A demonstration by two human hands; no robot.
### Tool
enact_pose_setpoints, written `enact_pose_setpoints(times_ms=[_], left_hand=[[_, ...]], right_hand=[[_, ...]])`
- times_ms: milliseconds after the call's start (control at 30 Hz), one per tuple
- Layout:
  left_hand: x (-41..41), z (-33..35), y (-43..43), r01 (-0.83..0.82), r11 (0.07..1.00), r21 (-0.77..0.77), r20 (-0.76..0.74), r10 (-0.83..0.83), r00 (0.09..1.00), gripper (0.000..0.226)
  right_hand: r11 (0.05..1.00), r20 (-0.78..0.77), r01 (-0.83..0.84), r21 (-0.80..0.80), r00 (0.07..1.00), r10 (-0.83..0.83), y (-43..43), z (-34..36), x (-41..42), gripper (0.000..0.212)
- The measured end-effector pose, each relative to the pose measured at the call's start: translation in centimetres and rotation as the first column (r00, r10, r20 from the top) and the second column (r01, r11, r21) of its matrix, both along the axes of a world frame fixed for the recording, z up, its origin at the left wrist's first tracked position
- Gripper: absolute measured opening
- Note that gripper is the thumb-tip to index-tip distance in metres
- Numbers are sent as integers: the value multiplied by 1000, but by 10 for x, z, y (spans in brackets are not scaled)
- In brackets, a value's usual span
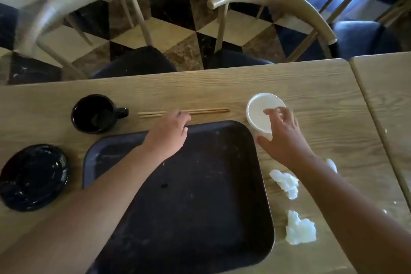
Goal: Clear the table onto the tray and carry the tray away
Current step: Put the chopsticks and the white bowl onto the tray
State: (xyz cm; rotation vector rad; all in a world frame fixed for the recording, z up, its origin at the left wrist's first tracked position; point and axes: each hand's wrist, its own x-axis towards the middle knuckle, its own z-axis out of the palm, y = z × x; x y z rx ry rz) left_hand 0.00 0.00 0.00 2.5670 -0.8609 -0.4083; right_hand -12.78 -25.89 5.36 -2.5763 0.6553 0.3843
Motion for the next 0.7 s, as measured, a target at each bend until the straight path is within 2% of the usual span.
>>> enact_pose_setpoints(times_ms=[100,200,367,467,700], left_hand=[[22,-8,-8,42,998,53,97,-47,994,30],[40,-16,-12,79,989,126,127,-95,987,33],[54,-22,-10,148,960,237,178,-193,965,34],[56,-25,-11,160,950,268,191,-215,958,33],[57,-26,-15,212,922,324,200,-286,937,37]], right_hand=[[997,-5,33,-75,999,-33,-8,-9,16,85],[993,-60,-8,-121,998,1,-13,-19,27,99],[993,-135,-15,-121,991,-2,-22,-27,39,118],[993,-170,-42,-108,985,23,-26,-29,48,122],[987,-231,-127,-102,968,100,-32,-28,59,115]])
